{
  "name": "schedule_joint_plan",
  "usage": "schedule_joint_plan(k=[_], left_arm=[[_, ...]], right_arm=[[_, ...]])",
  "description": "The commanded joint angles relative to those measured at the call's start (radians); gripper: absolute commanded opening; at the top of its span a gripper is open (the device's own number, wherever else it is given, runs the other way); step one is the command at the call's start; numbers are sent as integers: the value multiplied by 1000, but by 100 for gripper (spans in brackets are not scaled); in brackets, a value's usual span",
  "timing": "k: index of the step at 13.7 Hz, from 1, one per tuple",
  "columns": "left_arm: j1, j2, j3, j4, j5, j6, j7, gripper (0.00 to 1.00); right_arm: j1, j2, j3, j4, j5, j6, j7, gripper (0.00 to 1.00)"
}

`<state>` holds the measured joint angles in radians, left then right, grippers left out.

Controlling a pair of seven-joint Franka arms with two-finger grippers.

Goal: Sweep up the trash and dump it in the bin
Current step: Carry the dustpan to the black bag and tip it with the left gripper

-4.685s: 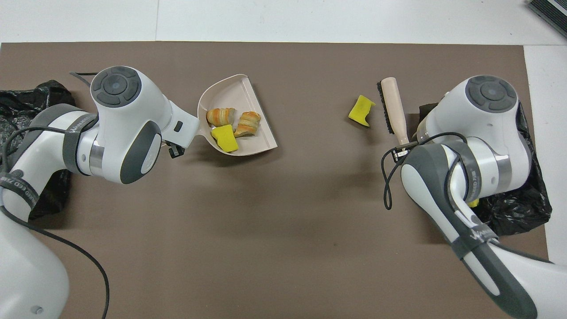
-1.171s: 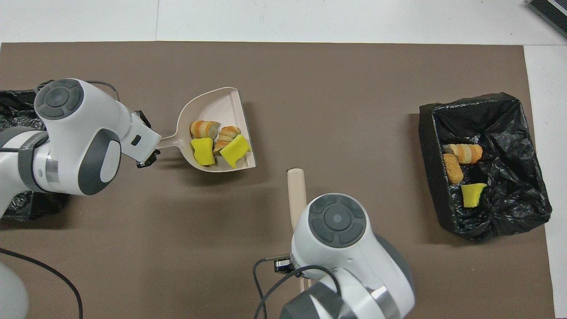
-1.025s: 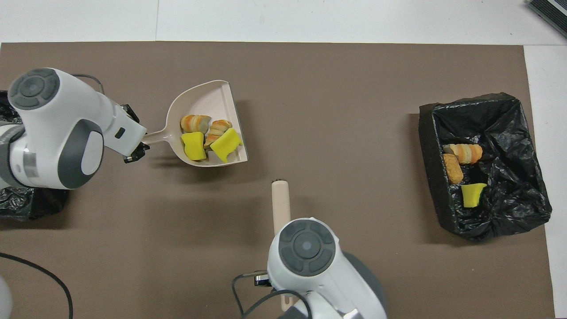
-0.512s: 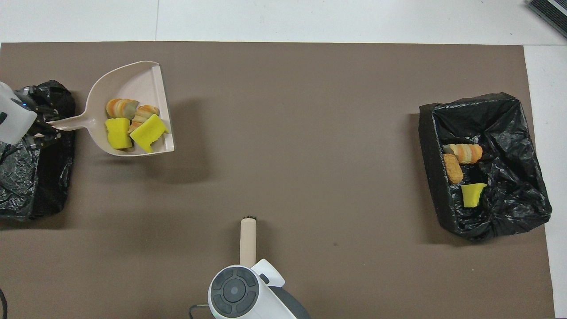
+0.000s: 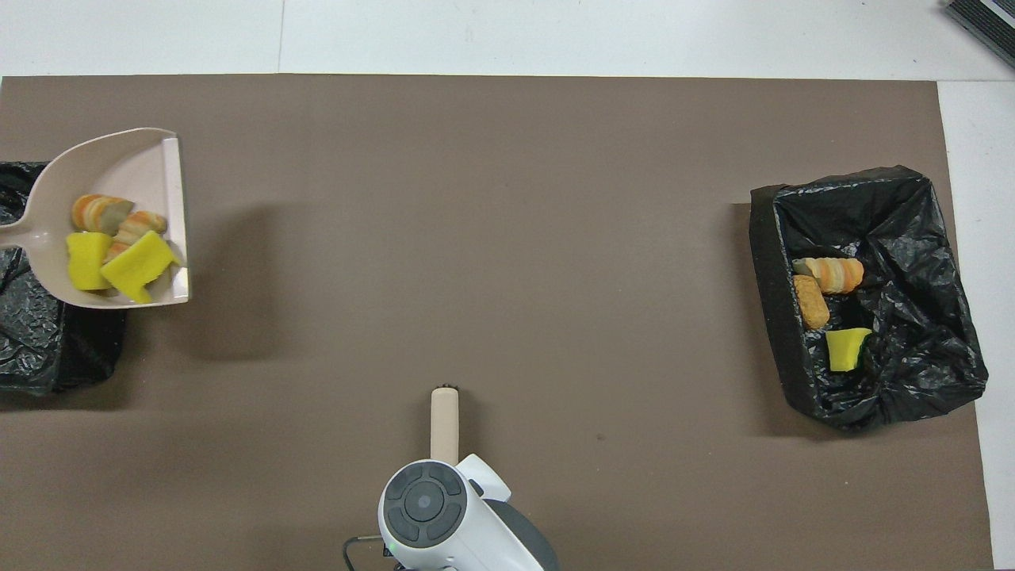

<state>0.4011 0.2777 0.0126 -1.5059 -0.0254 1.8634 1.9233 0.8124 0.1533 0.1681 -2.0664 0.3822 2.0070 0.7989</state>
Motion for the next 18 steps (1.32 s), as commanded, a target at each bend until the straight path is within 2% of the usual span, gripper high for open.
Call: schedule_joint_plan(k=[1,2,5,7,8,9,11,12,13,16,18], left_arm=[[114,38,-10,94,37,-17,49,0],[123,44,-10,120,73,-6,51,0],[107,63,-14,151,296,52,51,0],[81,57,-14,110,445,140,46,0],[46,49,-14,77,509,151,34,0],[36,49,-14,50,580,155,1,0],[-28,29,-14,-14,756,163,-120,0],[-48,14,-14,-37,863,158,-163,0],[-74,11,-14,-42,951,139,-197,0],[-91,-64,-14,-130,1143,114,-279,0],[-88,-125,-14,-203,1269,100,-387,0]], right_arm=[[-15,11,4,-8,33,27,-47,0],[-7,40,4,-8,33,59,-41,0],[-2,51,4,-8,33,87,-35,0],[-4,55,4,-6,33,87,-35,21],[-9,58,2,0,32,84,-43,27],[-13,61,1,8,29,82,-44,41],[-25,60,-4,17,27,82,-43,62],[-42,55,-2,22,21,81,-41,87],[-51,49,-4,28,15,81,-41,100],[-77,5,-7,40,-61,90,-41,100],[-139,-65,-7,38,-86,76,-43,100]])
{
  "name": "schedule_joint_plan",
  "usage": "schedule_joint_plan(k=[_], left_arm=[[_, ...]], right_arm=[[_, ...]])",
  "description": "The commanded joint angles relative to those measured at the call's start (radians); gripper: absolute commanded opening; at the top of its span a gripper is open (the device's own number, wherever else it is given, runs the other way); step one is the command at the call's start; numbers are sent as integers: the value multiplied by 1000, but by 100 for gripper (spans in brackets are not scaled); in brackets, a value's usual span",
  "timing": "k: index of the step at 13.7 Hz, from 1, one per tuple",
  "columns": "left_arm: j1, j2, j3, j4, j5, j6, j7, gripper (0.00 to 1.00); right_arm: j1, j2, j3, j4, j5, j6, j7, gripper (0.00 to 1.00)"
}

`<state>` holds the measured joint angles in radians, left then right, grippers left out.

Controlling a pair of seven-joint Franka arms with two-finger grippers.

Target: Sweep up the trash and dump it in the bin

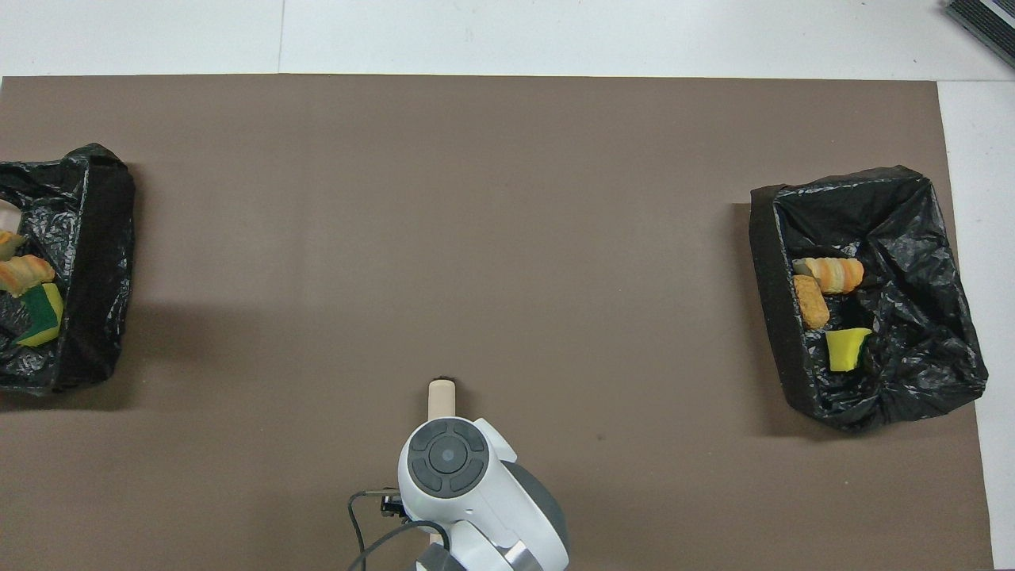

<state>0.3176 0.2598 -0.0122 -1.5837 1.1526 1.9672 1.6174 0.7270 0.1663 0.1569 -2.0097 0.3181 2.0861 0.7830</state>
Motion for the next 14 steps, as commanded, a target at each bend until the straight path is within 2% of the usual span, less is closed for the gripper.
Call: schedule_joint_plan(k=[1,4,6,8,11,14], left_arm=[[-2,-126,11,-137,137,-10,-88,0],[-20,-166,3,-139,147,-74,-80,0],[-57,-169,0,-133,122,-103,-88,0],[-98,-183,-5,-122,-23,-117,-93,0],[-135,-189,-12,-113,-219,-117,-93,0],[-138,-191,-11,-122,-494,-114,-164,0]], right_arm=[[-92,-123,6,-18,-25,-12,-28,100],[-184,-214,3,-17,-65,-101,-25,100],[-236,-278,3,3,-203,-179,-34,100],[-341,-315,-14,81,-211,-295,-98,100],[-466,-314,-33,219,-232,-421,-194,100],[-563,-298,-34,304,-249,-436,-227,100]])
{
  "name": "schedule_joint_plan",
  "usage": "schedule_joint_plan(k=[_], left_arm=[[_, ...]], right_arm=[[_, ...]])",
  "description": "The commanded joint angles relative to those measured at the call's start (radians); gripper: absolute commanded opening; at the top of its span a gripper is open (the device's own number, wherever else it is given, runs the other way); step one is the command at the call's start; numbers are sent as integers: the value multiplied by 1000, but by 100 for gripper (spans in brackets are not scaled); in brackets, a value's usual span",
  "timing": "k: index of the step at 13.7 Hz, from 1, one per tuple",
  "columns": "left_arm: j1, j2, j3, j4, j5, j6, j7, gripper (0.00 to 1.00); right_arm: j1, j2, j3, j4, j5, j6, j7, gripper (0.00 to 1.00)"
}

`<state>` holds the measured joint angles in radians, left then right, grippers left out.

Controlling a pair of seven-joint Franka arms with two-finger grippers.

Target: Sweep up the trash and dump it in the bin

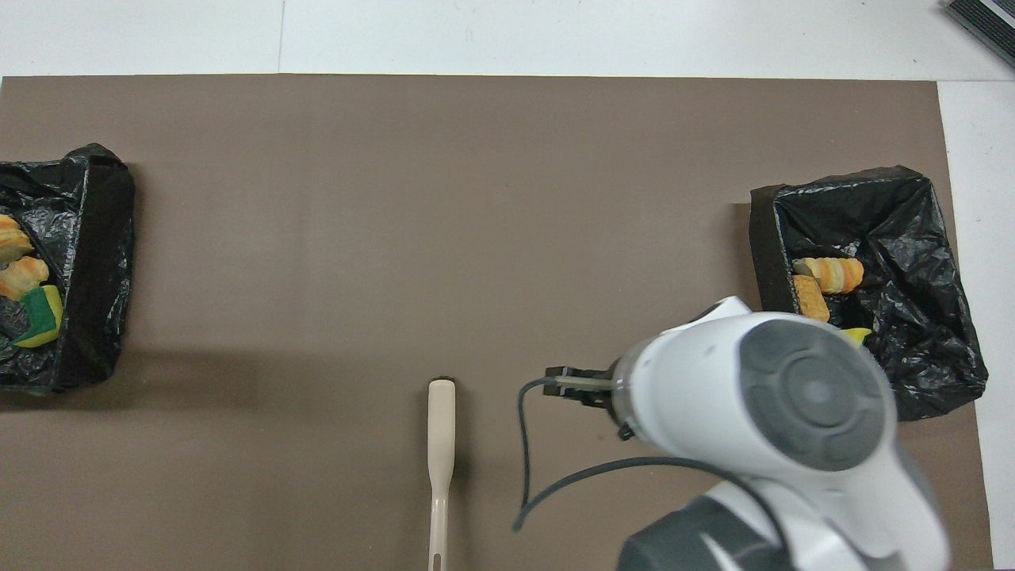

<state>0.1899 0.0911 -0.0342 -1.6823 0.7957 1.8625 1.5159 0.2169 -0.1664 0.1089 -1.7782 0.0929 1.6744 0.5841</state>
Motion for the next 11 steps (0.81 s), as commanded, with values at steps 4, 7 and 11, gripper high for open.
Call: schedule_joint_plan(k=[4,7,11], left_arm=[[-67,-16,10,-59,-326,-63,-329,0],[-133,-1,10,-91,-444,-62,-639,0],[-298,84,10,-105,-570,-54,-1110,0]], right_arm=[[-154,143,14,279,-108,-181,-159,100],[-194,206,14,401,-151,-266,-259,100],[-205,205,12,390,-165,-252,-381,100]])
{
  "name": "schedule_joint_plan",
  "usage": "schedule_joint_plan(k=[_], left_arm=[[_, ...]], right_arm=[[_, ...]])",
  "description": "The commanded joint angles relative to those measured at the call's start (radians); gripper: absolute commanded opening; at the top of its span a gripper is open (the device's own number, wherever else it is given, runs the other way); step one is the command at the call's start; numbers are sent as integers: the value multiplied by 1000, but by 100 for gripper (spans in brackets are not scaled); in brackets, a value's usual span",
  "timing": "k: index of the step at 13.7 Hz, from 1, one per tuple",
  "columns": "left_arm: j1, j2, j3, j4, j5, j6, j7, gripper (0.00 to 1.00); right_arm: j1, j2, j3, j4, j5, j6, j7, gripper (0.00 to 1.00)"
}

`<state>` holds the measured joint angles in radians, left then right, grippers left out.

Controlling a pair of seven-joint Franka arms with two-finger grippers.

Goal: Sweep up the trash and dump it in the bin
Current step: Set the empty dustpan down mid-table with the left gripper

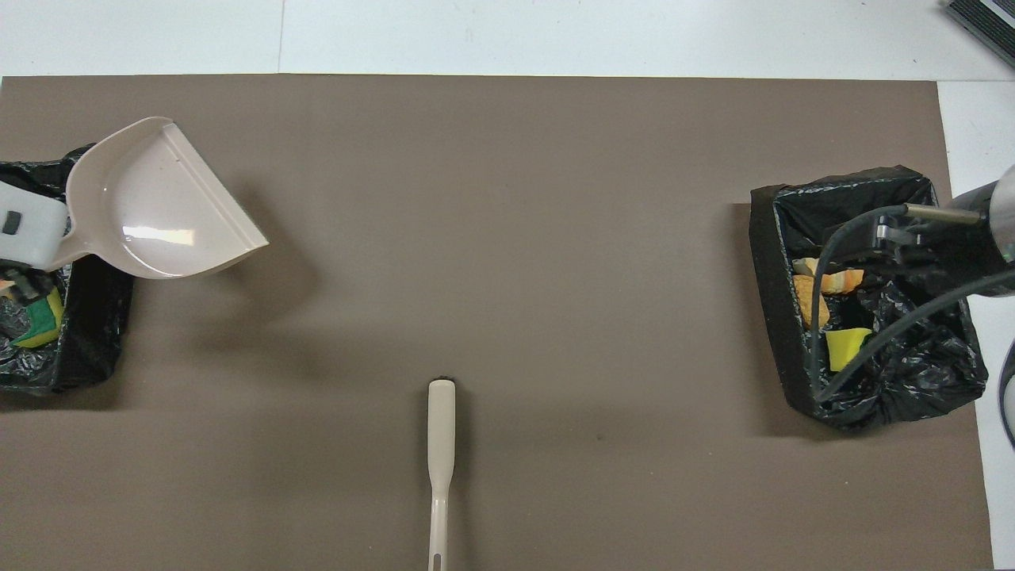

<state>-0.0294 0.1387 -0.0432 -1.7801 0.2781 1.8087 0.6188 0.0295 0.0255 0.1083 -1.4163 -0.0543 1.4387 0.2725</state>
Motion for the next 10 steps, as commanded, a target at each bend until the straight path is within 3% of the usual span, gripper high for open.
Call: schedule_joint_plan(k=[1,4,10], left_arm=[[-117,54,17,-8,-66,9,-303,0],[-222,102,19,8,-219,87,-515,0],[-463,238,20,97,-318,156,-931,0]], right_arm=[[-32,13,11,28,-18,-5,-93,100],[-57,7,11,17,2,-7,-99,100],[-60,-2,13,5,13,-20,-140,100]])
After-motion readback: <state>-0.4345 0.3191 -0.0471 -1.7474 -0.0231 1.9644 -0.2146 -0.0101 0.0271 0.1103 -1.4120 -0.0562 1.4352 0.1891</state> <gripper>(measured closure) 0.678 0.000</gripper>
